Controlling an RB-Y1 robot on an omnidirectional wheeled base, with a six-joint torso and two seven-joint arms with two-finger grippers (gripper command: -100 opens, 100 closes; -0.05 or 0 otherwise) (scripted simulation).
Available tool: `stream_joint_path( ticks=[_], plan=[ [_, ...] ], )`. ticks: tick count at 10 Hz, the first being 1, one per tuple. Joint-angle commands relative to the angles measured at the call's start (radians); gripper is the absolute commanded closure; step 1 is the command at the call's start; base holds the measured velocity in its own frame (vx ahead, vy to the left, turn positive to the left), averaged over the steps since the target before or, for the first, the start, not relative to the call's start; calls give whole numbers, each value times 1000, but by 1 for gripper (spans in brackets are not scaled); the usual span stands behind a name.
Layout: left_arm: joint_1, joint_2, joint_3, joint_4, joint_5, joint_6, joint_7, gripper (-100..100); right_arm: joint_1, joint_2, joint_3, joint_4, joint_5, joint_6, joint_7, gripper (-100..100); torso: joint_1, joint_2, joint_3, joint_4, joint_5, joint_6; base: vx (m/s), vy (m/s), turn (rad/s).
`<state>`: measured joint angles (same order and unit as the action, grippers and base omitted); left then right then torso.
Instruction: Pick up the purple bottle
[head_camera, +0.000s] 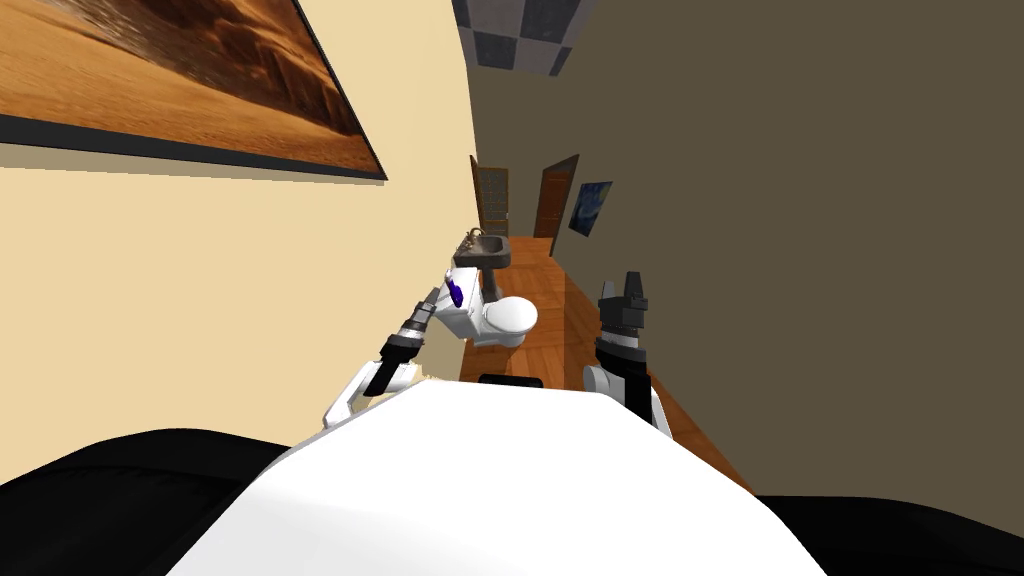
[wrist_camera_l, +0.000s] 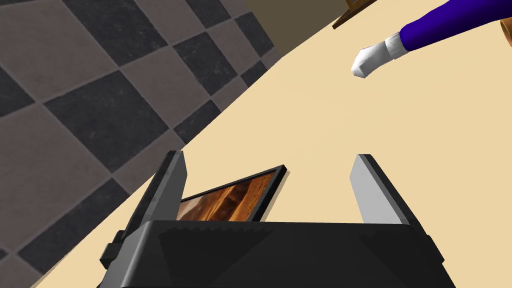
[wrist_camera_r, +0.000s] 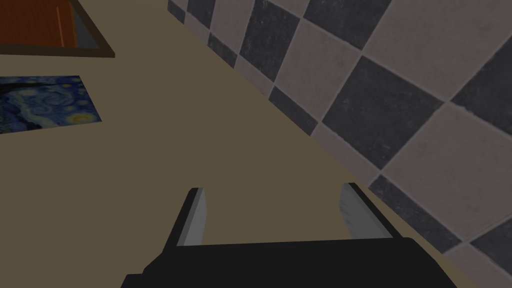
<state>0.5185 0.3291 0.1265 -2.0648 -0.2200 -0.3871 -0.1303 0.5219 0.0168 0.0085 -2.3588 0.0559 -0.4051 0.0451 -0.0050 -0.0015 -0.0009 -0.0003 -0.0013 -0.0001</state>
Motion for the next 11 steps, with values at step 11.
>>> stream_joint_path(
  ticks=[11],
  plan=[
    [0,231,73,198,-99,201,-72,-100,0,0,0,0,0,0,0,0,0,-1,-1,0,0,0,41,-74,-50]
  ],
)
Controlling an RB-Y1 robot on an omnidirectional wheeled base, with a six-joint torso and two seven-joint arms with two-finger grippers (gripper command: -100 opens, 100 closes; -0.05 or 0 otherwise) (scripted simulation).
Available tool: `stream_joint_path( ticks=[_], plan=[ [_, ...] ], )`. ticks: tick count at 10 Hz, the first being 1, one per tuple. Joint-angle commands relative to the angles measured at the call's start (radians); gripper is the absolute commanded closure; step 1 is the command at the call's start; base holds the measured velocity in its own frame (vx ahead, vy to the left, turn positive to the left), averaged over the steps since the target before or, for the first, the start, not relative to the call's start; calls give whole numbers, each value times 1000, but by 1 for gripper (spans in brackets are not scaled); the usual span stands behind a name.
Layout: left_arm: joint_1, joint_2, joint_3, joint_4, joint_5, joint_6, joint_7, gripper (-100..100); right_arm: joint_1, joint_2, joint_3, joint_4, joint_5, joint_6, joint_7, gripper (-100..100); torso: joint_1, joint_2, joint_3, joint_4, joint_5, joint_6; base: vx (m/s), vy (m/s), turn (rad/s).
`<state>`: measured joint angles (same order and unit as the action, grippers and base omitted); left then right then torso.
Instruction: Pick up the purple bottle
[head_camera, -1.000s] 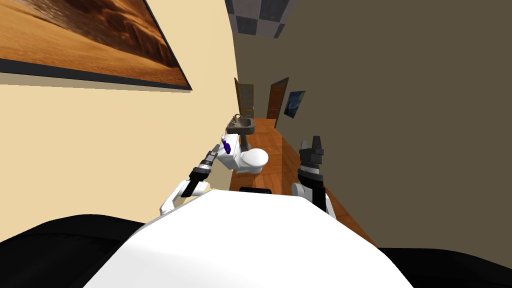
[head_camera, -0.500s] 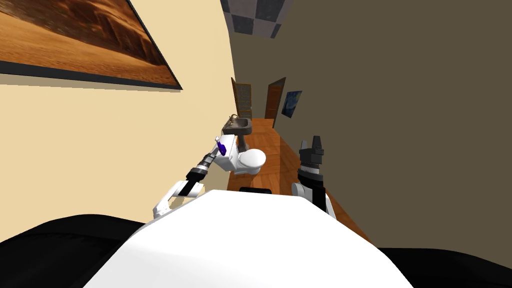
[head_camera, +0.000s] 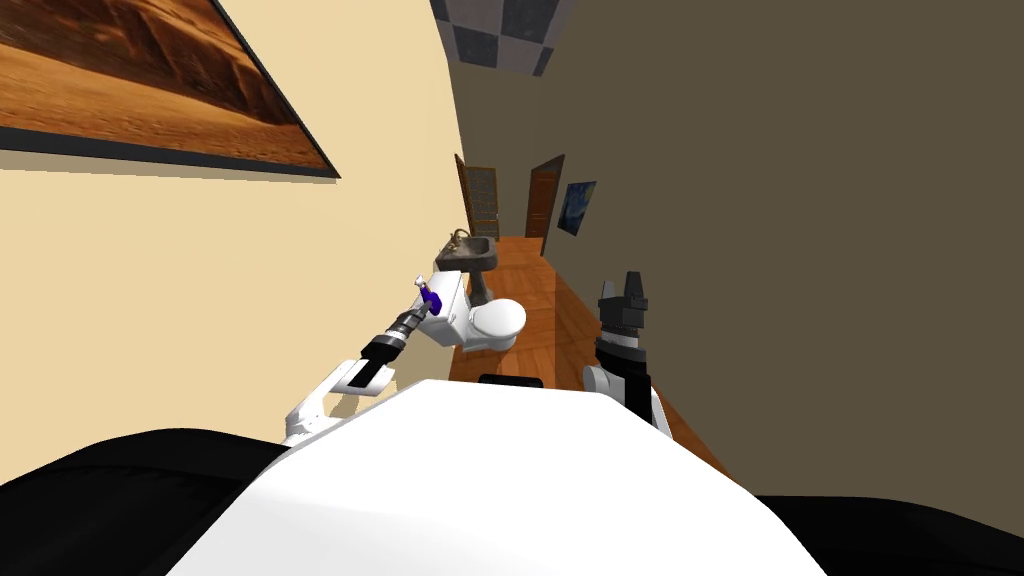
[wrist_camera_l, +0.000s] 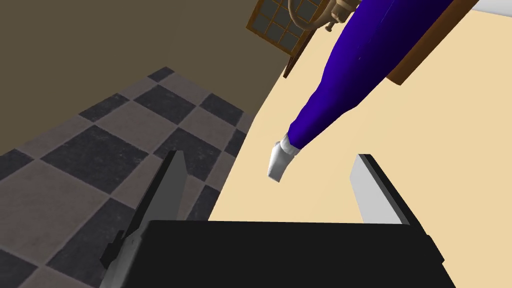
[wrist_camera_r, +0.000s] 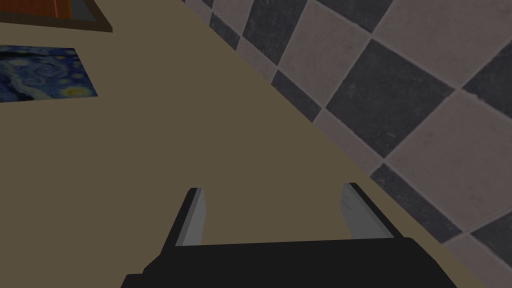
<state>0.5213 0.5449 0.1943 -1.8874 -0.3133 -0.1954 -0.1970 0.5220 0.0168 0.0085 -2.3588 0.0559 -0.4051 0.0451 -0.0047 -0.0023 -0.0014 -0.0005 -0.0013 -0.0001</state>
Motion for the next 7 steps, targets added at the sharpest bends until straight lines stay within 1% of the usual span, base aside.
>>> stream_joint_path(
  ticks=[1,4,7],
  plan=[
    [-2,41,12,39,-16,28,-13,-100,0,0,0,0,0,0,0,0,0,0,0,0,0,0,51,-71,-61],
    [0,116,32,94,-44,84,-34,-100,0,0,0,0,0,0,0,0,0,0,0,0,0,0,49,-77,-57],
    [1,178,50,141,-68,133,-51,-100,0,0,0,0,0,0,0,0,0,0,0,0,0,0,46,-76,-45]
  ],
)
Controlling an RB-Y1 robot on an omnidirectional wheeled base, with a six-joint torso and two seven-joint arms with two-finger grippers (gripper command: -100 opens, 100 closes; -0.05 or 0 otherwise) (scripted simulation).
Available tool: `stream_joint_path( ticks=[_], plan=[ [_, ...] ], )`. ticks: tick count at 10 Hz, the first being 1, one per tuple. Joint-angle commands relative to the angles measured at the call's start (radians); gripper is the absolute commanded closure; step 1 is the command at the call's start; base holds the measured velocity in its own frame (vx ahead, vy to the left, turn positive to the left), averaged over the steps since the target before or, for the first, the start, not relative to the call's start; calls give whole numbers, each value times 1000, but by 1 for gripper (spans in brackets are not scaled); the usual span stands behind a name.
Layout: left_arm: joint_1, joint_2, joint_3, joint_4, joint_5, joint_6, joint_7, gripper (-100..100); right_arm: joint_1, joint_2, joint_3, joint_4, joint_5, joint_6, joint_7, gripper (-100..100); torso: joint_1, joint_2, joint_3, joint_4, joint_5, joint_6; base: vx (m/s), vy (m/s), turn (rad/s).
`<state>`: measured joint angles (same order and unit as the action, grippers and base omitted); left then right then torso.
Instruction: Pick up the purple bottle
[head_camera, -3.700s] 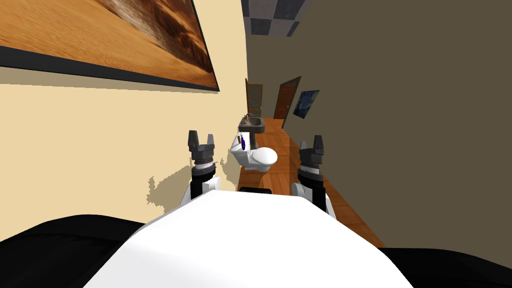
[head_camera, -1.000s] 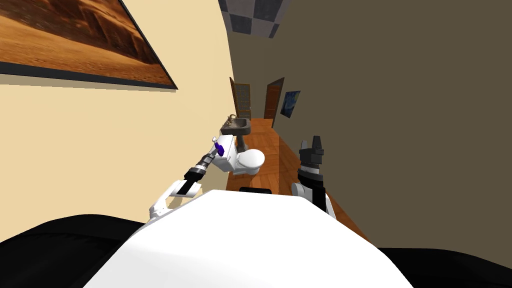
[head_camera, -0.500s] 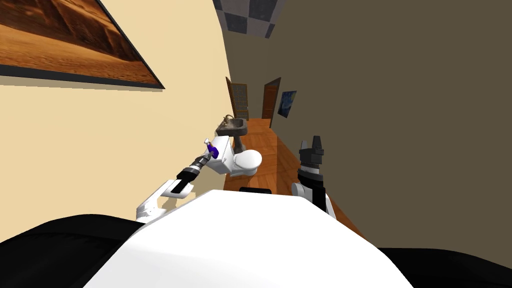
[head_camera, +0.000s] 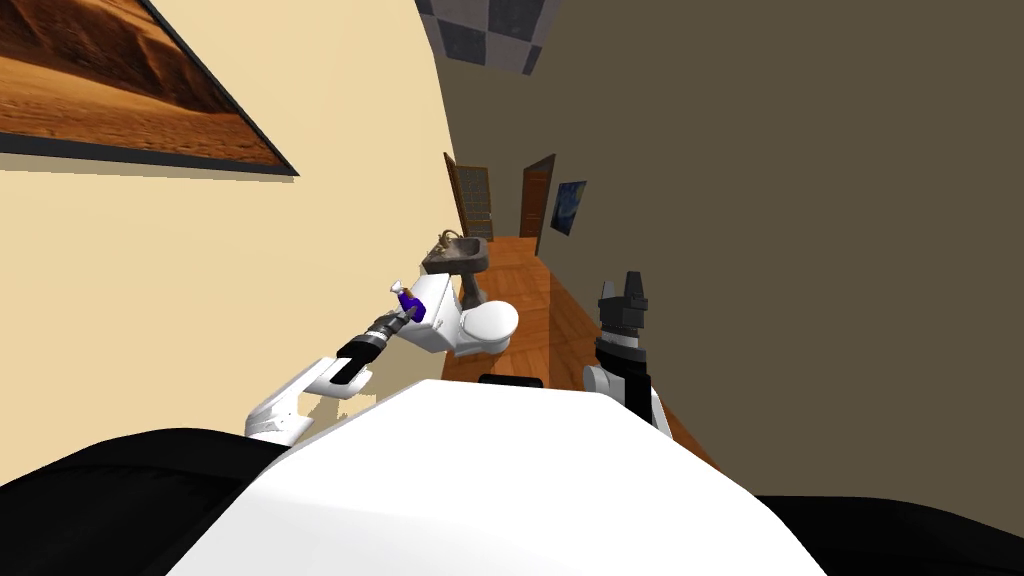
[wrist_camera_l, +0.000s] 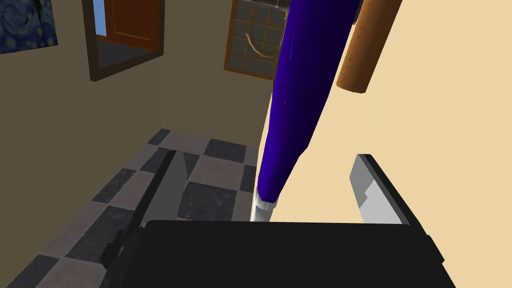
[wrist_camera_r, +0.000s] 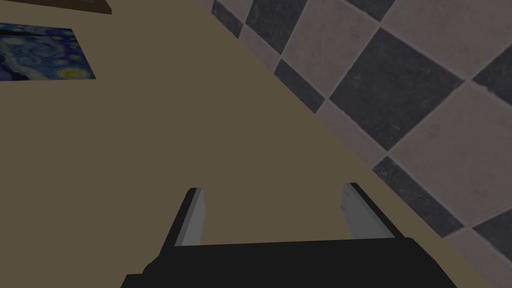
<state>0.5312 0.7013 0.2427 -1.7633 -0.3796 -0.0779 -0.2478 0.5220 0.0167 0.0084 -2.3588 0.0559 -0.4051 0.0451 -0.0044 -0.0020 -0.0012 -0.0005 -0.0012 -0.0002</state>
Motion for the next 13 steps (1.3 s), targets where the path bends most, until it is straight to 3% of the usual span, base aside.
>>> stream_joint_path(
  ticks=[1,3,4,5,6,8,9,10,11,12,13],
  plan=[
    [-8,38,6,29,-9,28,-6,-100,0,0,0,0,0,0,0,0,0,0,0,0,0,0,48,-63,-37],
    [-7,73,18,62,-25,61,-18,-100,0,0,0,0,0,0,0,0,1,0,0,0,0,0,36,-53,-46],
    [-1,68,15,42,-15,51,-9,-100,0,0,0,0,0,0,0,0,1,0,0,0,0,0,19,-26,-5],
    [0,71,16,42,-16,56,-9,0,0,0,0,0,0,0,0,0,2,2,1,0,0,0,0,0,0],
    [-50,85,-34,89,-12,28,-6,-100,0,0,0,0,0,0,0,0,4,2,1,1,1,0,47,-7,376],
    [-80,85,-51,89,-12,28,-6,-100,0,0,0,0,0,0,0,0,3,0,0,0,1,0,46,-21,140],
    [-119,100,-98,130,-7,-1,-3,-100,0,0,0,0,0,0,0,0,3,0,0,0,1,0,55,-14,339],
    [-142,100,-119,136,-7,-1,-3,-100,0,0,0,0,0,0,0,0,3,0,0,0,1,-2,61,-27,257],
    [-159,100,-119,136,-7,-1,-3,-100,0,0,0,0,0,0,0,0,3,-1,-1,0,1,0,28,-18,-1],
    [-195,115,-165,180,-3,-29,0,-100,0,0,0,0,0,0,0,0,3,0,0,0,1,1,45,-23,331],
    [-226,115,-187,183,-3,-29,0,-100,0,0,0,0,0,0,0,0,3,0,0,0,1,-1,51,-28,265]
  ],
)
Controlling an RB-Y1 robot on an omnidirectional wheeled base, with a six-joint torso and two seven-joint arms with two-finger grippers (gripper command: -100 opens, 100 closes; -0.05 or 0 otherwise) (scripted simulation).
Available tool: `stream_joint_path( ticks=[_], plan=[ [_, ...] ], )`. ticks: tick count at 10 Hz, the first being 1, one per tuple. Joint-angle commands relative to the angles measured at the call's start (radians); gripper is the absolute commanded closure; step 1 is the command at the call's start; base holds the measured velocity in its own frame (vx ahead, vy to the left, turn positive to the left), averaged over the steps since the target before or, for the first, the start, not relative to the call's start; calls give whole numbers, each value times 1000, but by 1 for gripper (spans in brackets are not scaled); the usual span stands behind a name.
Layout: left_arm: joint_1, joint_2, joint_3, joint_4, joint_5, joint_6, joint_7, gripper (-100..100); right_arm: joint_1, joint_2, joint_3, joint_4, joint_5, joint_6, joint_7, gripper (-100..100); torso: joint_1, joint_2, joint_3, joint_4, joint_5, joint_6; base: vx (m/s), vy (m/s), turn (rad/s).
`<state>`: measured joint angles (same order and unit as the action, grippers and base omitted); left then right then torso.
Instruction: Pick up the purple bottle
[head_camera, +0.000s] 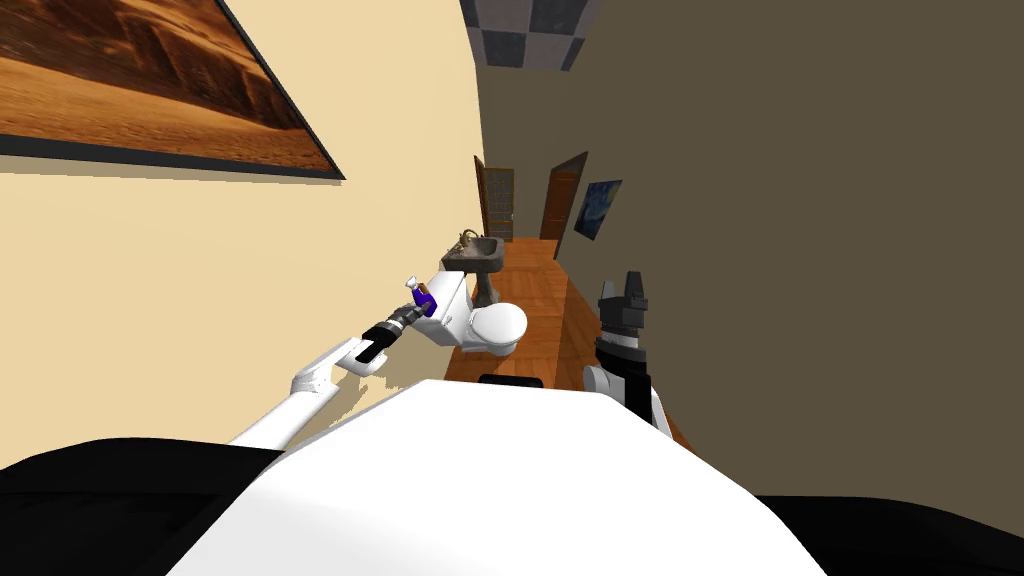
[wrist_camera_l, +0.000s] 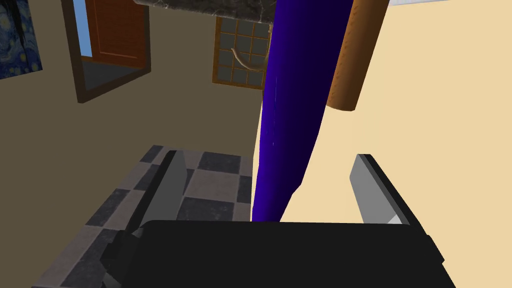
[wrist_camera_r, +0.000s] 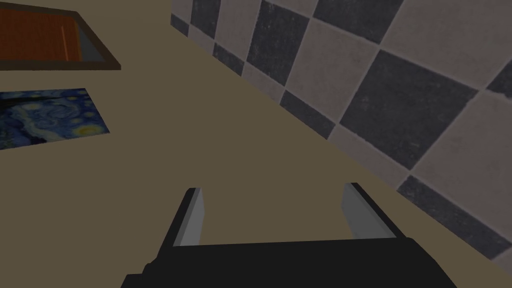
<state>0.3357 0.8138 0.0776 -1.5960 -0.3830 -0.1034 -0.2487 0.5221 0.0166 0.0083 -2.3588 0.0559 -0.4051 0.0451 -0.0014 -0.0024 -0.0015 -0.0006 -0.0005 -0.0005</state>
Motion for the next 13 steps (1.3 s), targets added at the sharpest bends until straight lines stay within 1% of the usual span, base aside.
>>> stream_joint_path(
  ticks=[1,2,3,4,5,6,7,8,9,10,11,12,13],
  plan=[
    [-43,3,-22,16,0,-3,1,-100,0,0,0,0,0,0,0,0,0,0,0,0,0,0,28,-14,13],
    [-77,18,-63,62,5,-31,4,-100,0,0,0,0,0,0,0,0,1,1,0,0,0,1,57,-17,349],
    [-111,18,-89,63,5,-31,4,-100,0,0,0,0,0,0,0,0,1,0,0,0,0,-1,54,-34,263],
    [-122,18,-89,63,5,-31,4,-100,0,0,0,0,0,0,0,0,0,0,0,0,0,0,21,-21,3],
    [-160,33,-132,111,9,-59,7,-100,0,0,0,0,0,0,0,0,0,1,0,0,0,1,37,-14,362],
    [-192,33,-157,111,9,-59,7,-100,0,0,0,0,0,0,0,0,1,1,0,0,0,-1,48,-32,250],
    [-202,33,-157,111,9,-59,7,-100,0,0,0,0,0,0,0,0,0,0,0,0,0,0,29,-23,-13],
    [-247,48,-206,158,13,-88,10,-100,0,0,0,0,0,0,0,0,0,1,0,0,0,1,46,-24,304],
    [-273,48,-225,158,13,-88,10,-100,0,0,0,0,0,0,0,0,1,0,0,0,0,-1,50,-39,280],
    [-281,48,-225,158,13,-88,10,-100,0,0,0,0,0,0,0,0,0,0,0,0,0,0,24,-27,31],
    [-308,63,-265,188,18,-116,13,-100,0,0,0,0,0,0,0,0,0,1,0,0,0,1,47,-29,347],
    [-334,63,-292,205,18,-116,13,-100,0,0,0,0,0,0,0,0,1,0,0,0,0,-1,50,-40,283],
    [-360,63,-292,205,18,-116,13,-100,0,0,0,0,0,0,0,0,0,0,0,0,0,0,18,-25,-2]
  ],
)
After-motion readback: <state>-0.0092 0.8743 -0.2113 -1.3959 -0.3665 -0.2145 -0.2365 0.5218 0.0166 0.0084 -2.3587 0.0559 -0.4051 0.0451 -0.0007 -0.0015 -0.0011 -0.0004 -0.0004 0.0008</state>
